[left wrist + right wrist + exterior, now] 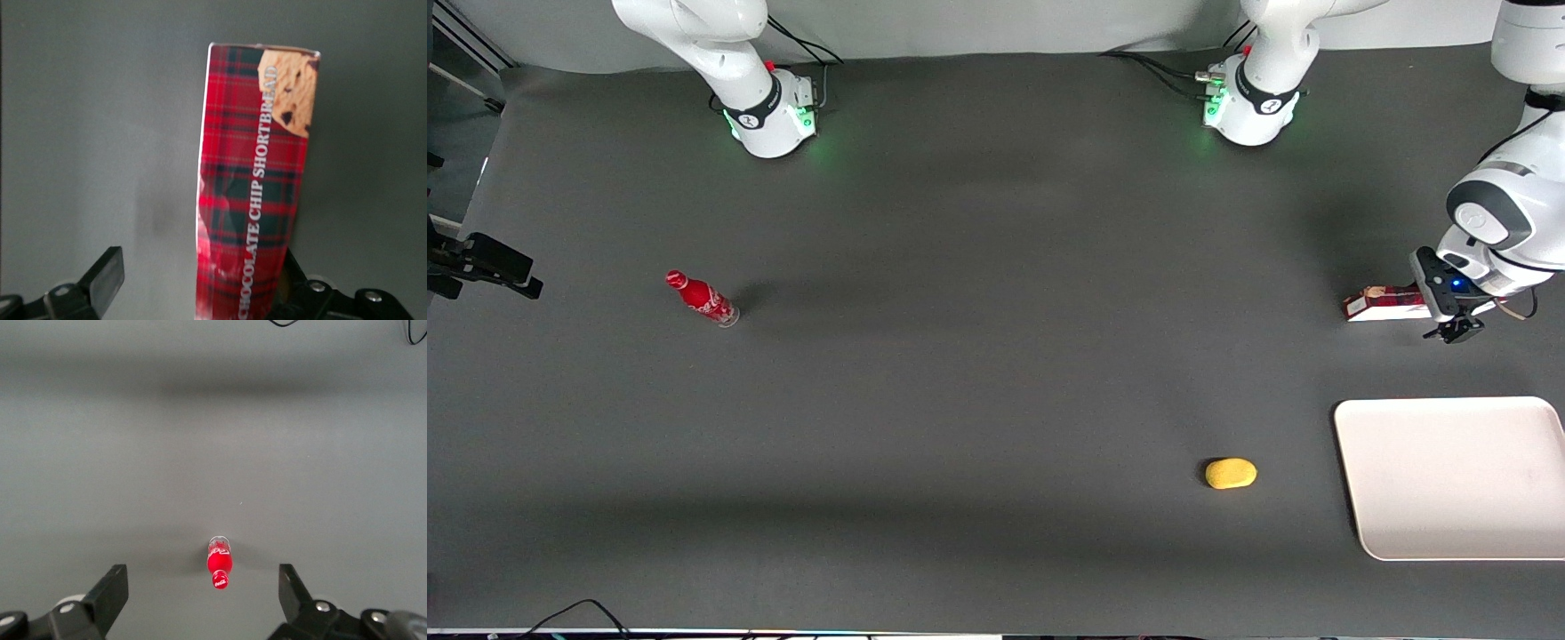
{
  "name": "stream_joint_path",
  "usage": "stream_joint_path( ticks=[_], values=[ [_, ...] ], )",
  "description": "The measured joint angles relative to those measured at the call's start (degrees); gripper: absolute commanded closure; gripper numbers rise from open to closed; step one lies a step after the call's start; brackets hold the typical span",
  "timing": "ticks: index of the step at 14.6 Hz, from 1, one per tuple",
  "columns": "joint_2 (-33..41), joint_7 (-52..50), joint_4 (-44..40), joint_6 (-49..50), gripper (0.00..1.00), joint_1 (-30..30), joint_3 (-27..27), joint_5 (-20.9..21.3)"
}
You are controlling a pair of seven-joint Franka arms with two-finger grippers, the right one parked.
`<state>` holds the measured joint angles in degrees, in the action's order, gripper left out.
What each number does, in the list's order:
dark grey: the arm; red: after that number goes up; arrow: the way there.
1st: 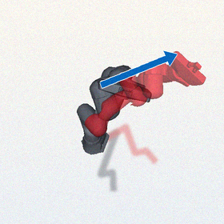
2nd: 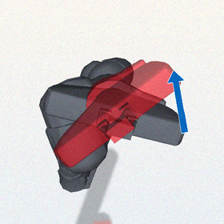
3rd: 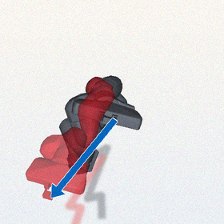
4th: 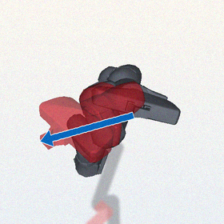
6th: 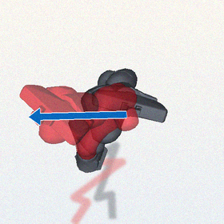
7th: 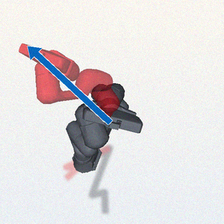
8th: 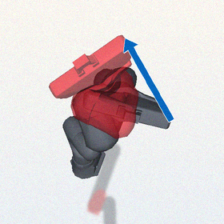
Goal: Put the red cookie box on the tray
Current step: 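Close the left gripper on the box end and lift it upright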
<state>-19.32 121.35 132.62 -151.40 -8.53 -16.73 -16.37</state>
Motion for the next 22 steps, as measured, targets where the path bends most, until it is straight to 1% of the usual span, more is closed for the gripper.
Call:
stream_joint_path(
  ticks=[1,4,7,8,9,10,11,12,13,14,19,22],
  values=[
    [-0.3,0.1,-0.1,0.0,0.07,0.1,0.0,-0.3],
    [-0.5,0.2,-0.2,0.0,0.06,0.2,0.0,-0.5],
    [-0.5,0.2,-0.3,0.4,0.08,0.2,-0.8,-0.6],
    [-0.5,0.2,-0.3,0.8,0.12,0.2,-1.0,-0.6],
    [-0.5,0.2,-0.4,1.0,0.26,0.2,-1.2,-0.6],
    [-0.5,0.2,-0.5,1.1,0.51,0.2,-1.2,-0.7],
    [-0.5,0.2,-0.5,1.2,0.73,0.2,-1.3,-0.7],
    [-0.5,0.2,-0.5,1.5,0.93,0.2,-1.3,-0.7],
    [-0.5,0.2,-0.5,2.0,0.99,0.2,-1.3,-0.7],
    [-0.5,0.2,-0.5,2.3,1.0,0.2,-1.3,-0.7],
    [-0.2,0.2,-0.6,2.8,1.0,0.2,-1.3,-0.6],
    [-0.2,-3.9,-0.8,3.1,1.0,0.2,-1.4,-0.6]
  ],
)
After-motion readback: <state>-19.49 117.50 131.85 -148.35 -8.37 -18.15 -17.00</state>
